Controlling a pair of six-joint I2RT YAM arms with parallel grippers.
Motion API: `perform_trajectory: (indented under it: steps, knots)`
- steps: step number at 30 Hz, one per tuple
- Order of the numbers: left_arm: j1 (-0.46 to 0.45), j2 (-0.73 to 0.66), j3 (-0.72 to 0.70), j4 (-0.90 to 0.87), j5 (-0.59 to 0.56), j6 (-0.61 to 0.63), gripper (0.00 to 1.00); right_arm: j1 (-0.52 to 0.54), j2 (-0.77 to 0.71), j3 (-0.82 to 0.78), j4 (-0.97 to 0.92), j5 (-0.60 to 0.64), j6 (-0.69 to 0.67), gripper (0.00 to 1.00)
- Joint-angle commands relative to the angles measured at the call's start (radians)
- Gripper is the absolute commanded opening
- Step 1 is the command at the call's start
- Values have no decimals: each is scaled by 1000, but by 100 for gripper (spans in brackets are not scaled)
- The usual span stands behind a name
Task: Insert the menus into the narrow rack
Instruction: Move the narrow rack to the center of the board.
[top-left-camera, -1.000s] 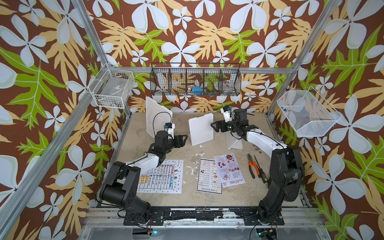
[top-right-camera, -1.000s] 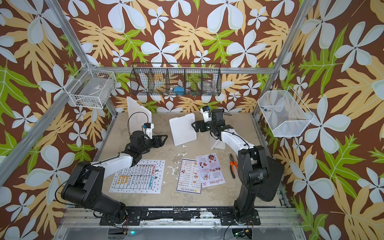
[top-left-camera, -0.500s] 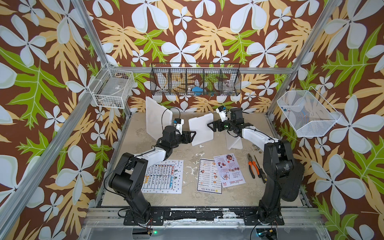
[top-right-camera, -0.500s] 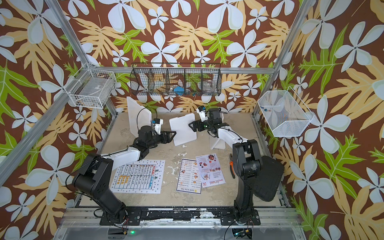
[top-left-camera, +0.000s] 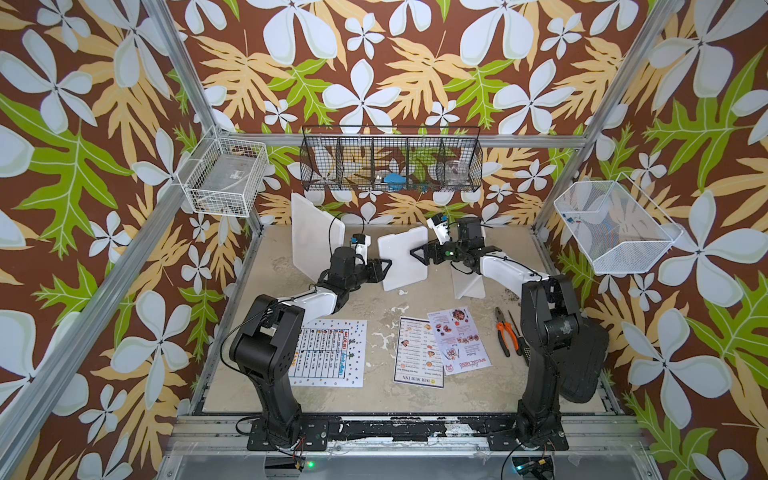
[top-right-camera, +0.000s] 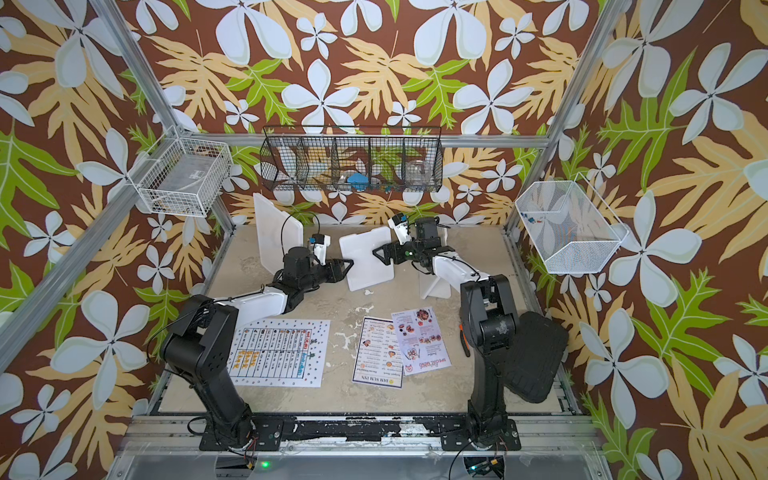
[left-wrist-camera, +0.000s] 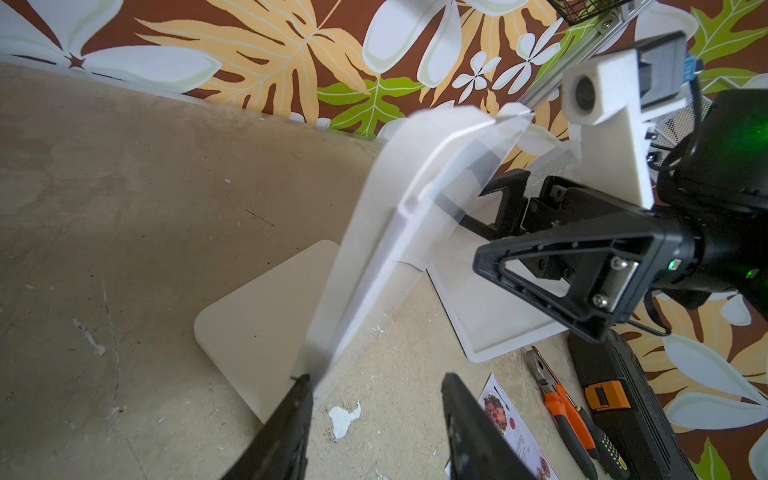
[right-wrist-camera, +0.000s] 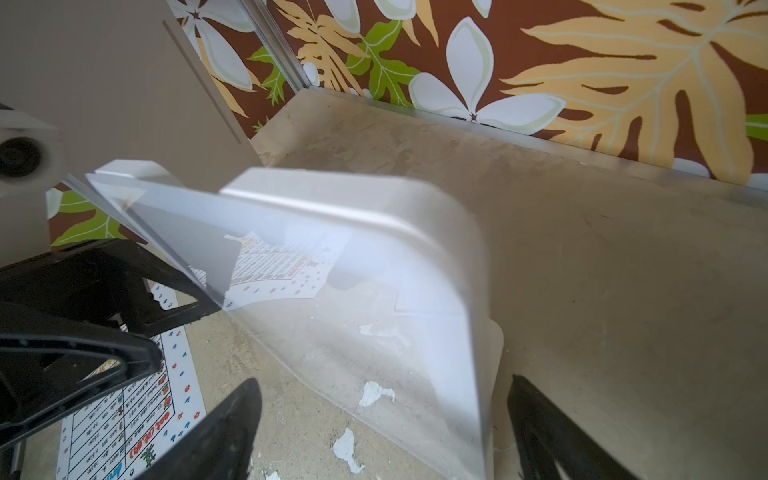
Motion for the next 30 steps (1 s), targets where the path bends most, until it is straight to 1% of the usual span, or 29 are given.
perform_trajectory:
  steps: [1,6,12,16,30]
  knots:
    - [-2,11,13,-13,1,-1,48,1,-6,-11,45,-59,30,90]
    - [-2,18,20,-12,-2,-9,44,1,-34,-60,81,-76,53,88]
    - [-2,26,29,-11,14,-9,43,6,-80,-134,121,-92,73,87]
    - [-2,26,28,-1,49,-9,43,14,-106,-174,132,-87,84,87]
    - [-2,-89,-100,39,66,-16,42,42,-197,-299,169,-62,126,85]
